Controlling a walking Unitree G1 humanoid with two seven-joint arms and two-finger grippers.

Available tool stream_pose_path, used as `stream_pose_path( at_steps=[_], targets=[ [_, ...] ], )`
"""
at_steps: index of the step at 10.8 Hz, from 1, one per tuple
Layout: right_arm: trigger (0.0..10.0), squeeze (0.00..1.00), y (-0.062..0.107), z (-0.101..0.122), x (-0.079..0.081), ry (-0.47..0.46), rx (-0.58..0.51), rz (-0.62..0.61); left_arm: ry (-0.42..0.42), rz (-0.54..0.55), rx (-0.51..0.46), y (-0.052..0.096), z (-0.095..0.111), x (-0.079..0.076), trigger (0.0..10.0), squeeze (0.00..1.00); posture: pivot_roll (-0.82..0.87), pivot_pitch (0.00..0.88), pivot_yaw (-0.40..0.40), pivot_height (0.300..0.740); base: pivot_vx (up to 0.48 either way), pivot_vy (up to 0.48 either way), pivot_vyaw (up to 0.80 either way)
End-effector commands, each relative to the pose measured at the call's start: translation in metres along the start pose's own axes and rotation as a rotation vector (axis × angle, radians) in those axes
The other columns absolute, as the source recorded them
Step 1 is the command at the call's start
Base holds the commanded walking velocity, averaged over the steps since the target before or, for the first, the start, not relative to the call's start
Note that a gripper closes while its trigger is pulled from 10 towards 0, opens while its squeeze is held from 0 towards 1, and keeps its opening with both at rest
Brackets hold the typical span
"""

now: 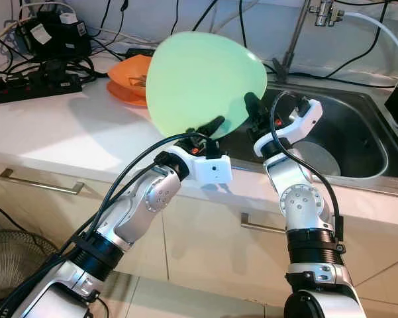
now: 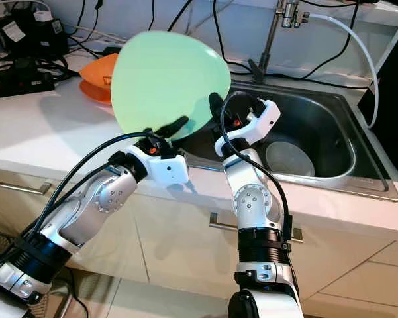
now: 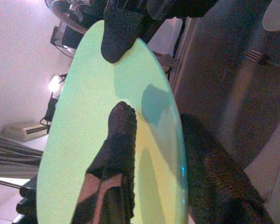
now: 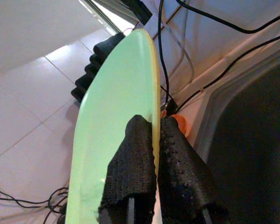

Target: Kitchen organization

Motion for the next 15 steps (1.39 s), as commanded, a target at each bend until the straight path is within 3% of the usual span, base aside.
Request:
stream_pose_path(
  at_steps=[1, 2, 3, 4, 8, 9, 10, 11, 13, 14, 15],
  targets=[
    [0.0, 0.00, -0.002, 0.004, -0.003, -0.008, -0.020, -0.029, -0.018, 0.097, -0.065, -0.002, 0.015, 0.025, 10.0, 1.00, 0.23, 0.000, -0.024, 0.740, 0.000, 0.000, 0.00],
    [0.0, 0.00, -0.003, 0.008, -0.005, -0.010, -0.036, -0.042, -0.018, 0.095, -0.064, -0.002, 0.015, 0.024, 10.0, 1.00, 0.23, 0.000, -0.024, 0.740, 0.000, 0.000, 0.00],
    [0.0, 0.00, -0.003, 0.016, -0.011, -0.009, -0.068, -0.076, -0.016, 0.087, -0.061, -0.002, 0.015, 0.022, 10.0, 0.00, 0.23, 0.000, -0.024, 0.740, 0.000, 0.000, 0.00],
    [0.0, 0.00, -0.005, 0.033, -0.023, -0.021, -0.135, -0.142, -0.012, 0.087, -0.061, -0.002, 0.015, 0.022, 10.0, 0.00, 0.23, 0.000, -0.025, 0.740, 0.000, 0.000, 0.00],
    [0.0, 0.00, -0.004, 0.066, -0.044, -0.030, -0.259, -0.237, 0.000, 0.081, -0.060, -0.002, 0.014, 0.021, 10.0, 0.00, 0.23, 0.000, -0.026, 0.740, 0.000, 0.000, 0.00],
    [0.0, 0.00, -0.001, 0.076, -0.053, -0.014, -0.298, -0.279, 0.062, 0.090, -0.052, 0.000, 0.012, 0.020, 10.0, 0.00, 0.23, 0.000, -0.027, 0.740, 0.000, 0.000, 0.00],
    [0.0, 0.00, 0.004, 0.085, -0.063, 0.029, -0.328, -0.320, 0.239, 0.130, -0.034, 0.002, 0.007, 0.021, 10.0, 0.00, 0.23, 0.000, -0.027, 0.740, 0.000, 0.000, 0.00],
    [0.0, 0.00, 0.009, 0.089, -0.071, 0.071, -0.340, -0.357, 0.472, 0.163, -0.007, 0.004, 0.000, 0.019, 10.0, 0.00, 0.23, 0.000, -0.026, 0.740, 0.000, 0.000, 0.00],
    [0.0, 0.00, 0.014, 0.082, -0.081, 0.200, -0.298, -0.397, 0.690, 0.178, 0.042, 0.008, -0.010, 0.008, 10.0, 0.00, 0.23, 0.000, -0.025, 0.740, 0.000, 0.000, 0.00],
    [7.1, 0.00, 0.014, 0.078, -0.082, 0.242, -0.280, -0.398, 0.739, 0.159, 0.056, 0.009, -0.012, 0.003, 10.0, 0.00, 0.23, 0.000, -0.026, 0.740, 0.000, 0.000, 0.00],
    [10.0, 0.00, 0.014, 0.066, -0.088, 0.329, -0.225, -0.417, 0.823, 0.098, 0.093, 0.013, -0.016, -0.009, 10.0, 0.00, 0.24, 0.000, -0.028, 0.740, 0.000, 0.000, 0.00]
  ],
)
Point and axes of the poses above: a point about 5 cm out from each wrist's last joint towards the gripper, its own y axis pointing back from the gripper into the wrist, its own z axis along the axis of the wrist's last joint, x = y × z, the point moved 4 cm from there along -y, pointing out of the wrist towards the gripper, and after that the axes turned 8 degrees about y, right-handed, at the moved point
